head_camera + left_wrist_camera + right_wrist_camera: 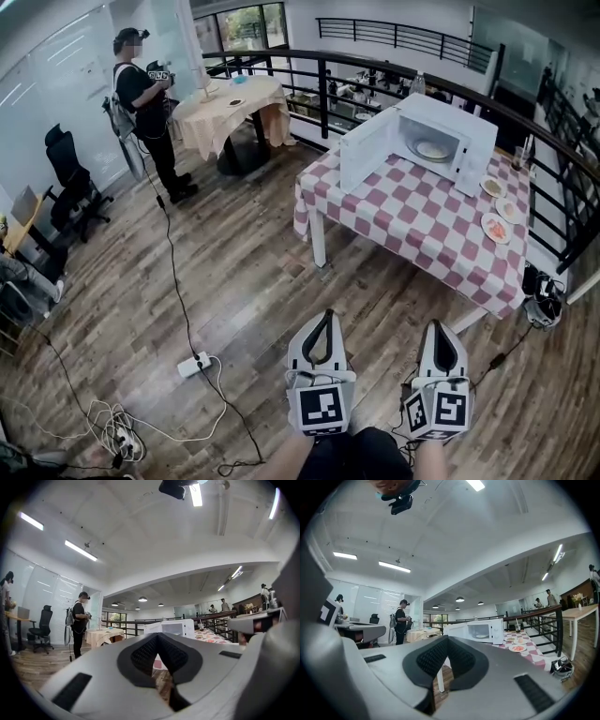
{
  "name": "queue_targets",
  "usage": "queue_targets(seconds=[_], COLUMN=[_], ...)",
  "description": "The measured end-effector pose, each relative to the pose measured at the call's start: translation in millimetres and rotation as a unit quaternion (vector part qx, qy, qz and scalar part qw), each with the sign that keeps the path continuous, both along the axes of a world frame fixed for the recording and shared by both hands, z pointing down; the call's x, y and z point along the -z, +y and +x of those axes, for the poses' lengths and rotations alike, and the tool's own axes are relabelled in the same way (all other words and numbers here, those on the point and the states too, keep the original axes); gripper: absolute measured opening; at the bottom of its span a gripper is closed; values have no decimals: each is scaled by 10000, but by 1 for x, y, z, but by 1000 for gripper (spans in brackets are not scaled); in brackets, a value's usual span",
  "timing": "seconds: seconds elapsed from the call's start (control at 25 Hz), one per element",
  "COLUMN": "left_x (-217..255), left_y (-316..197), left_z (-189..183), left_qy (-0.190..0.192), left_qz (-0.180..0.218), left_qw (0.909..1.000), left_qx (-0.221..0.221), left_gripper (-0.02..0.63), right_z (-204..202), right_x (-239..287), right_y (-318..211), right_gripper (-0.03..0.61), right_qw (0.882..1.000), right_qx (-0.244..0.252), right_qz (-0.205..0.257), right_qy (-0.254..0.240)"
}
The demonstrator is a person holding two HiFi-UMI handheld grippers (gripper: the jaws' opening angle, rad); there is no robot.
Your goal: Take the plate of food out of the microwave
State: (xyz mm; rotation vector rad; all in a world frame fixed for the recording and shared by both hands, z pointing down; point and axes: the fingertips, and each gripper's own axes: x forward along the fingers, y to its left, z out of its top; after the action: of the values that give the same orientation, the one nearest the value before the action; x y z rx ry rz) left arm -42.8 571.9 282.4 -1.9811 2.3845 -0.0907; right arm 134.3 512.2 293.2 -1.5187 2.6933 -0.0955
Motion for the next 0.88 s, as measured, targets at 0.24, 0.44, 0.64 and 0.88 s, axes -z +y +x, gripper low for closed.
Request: queue_targets(seconds=[0.24, 0.44, 0.64, 0.88], left_x=[-13, -25, -23, -21], left_y=[-25, -55, -99, -159], left_z=[-15, -22, -34, -39], left_qy=[94, 212, 4, 92], left_qz=[-142, -290, -72, -201], left_qw=[9999, 9993, 9999, 9995], left_qx=[-4, 37, 109, 228], left_gripper=[35, 35, 35, 35], right_z=[-14, -22, -37, -50], right_x=[-16, -26, -28, -26], right_y=[-23, -55, -99, -162], right_gripper=[25, 24, 23, 23], right_qw=[9997, 9995, 9993, 9989], right_qx=[-29, -4, 128, 301], right_qz=[-187, -260, -285, -283], right_qy=[142, 193, 181, 226])
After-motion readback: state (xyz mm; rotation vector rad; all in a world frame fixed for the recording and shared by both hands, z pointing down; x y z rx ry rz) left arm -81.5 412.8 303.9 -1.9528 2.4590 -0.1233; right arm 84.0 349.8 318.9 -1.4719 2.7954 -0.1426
